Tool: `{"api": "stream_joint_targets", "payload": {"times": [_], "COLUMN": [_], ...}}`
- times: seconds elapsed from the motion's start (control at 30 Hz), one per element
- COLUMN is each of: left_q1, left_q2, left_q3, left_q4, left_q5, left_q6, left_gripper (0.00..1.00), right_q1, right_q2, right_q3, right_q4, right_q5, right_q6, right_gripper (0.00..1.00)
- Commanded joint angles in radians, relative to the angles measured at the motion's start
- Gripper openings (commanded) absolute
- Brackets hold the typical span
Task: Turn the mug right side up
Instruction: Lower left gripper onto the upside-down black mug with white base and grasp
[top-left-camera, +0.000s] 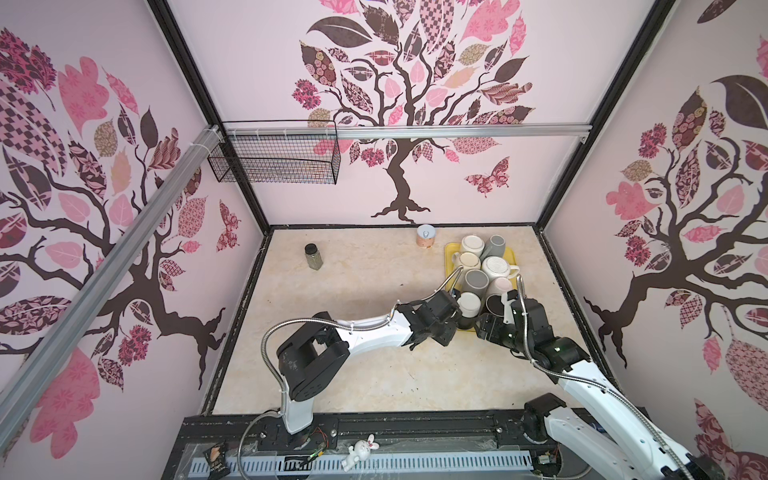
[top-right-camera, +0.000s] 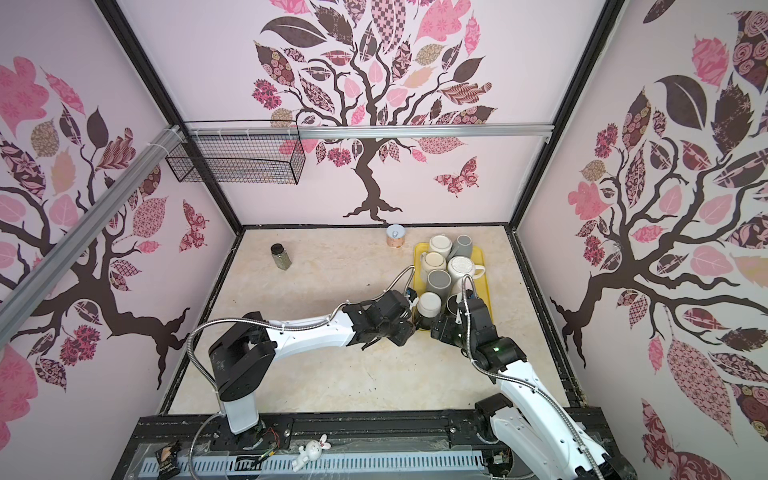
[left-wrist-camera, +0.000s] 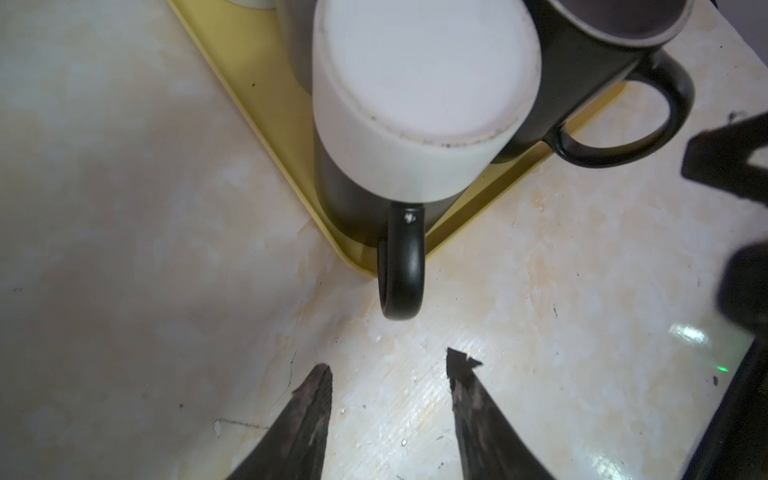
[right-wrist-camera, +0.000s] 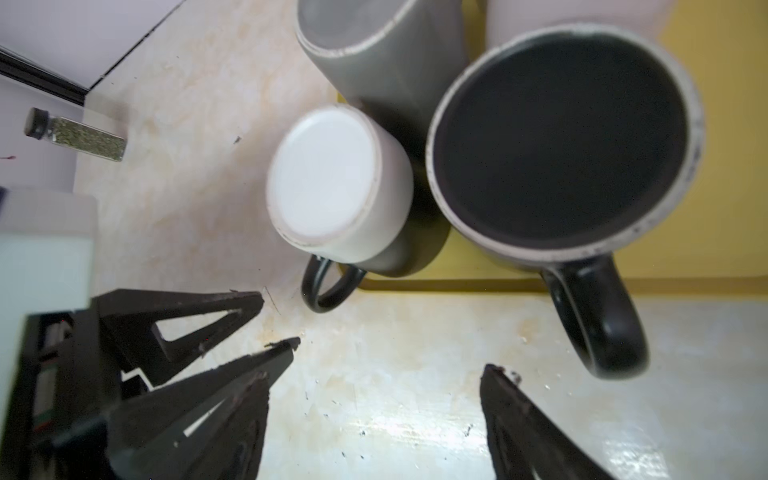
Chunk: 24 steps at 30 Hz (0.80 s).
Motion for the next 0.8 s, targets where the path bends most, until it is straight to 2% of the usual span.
{"api": "stream_joint_targets", "payload": {"times": [0.0, 0.13, 0.3, 0.57, 0.7, 0.77], "left_q1": [-0.001, -0.001, -0.001, -0.001, -0.001, -0.001], "left_q2": [0.052, 0.117, 0.174, 0.17, 0.158, 0.147], "left_q3": [0.095, 0.161, 0.24, 0.28, 0.284, 0.279], "left_q4": [-0.028, -0.051, -0.08, -0.117, -0.131, -0.132], "left_q5": [0.016, 0.015, -0.049, -0.119, -0.134, -0.141], "left_q6": [0.053, 0.052, 0.039, 0.041, 0.053, 0.061], "left_gripper": [0.49, 0.49, 0.45, 0.14, 0.02, 0.0], "right_q1": [0.001, 0.001, 0.001, 0.001, 0.001, 0.001], "right_q2": [-0.034, -0.041, -0.033, -0.046, -0.061, -0.065], "right_q3": [-0.012, -0.019, -0.025, -0.028, -0.03, -0.028], "right_q4": [-0.027, -0.035, -0.018, -0.015, -0.013, -0.016], "right_q5": [0.021, 0.021, 0.015, 0.0, 0.002, 0.004], "right_q6": [0.021, 0.016, 0.012, -0.001, -0.001, 0.0], "right_gripper": [0.81, 0.81, 0.81, 0.82, 0.82, 0.82]}}
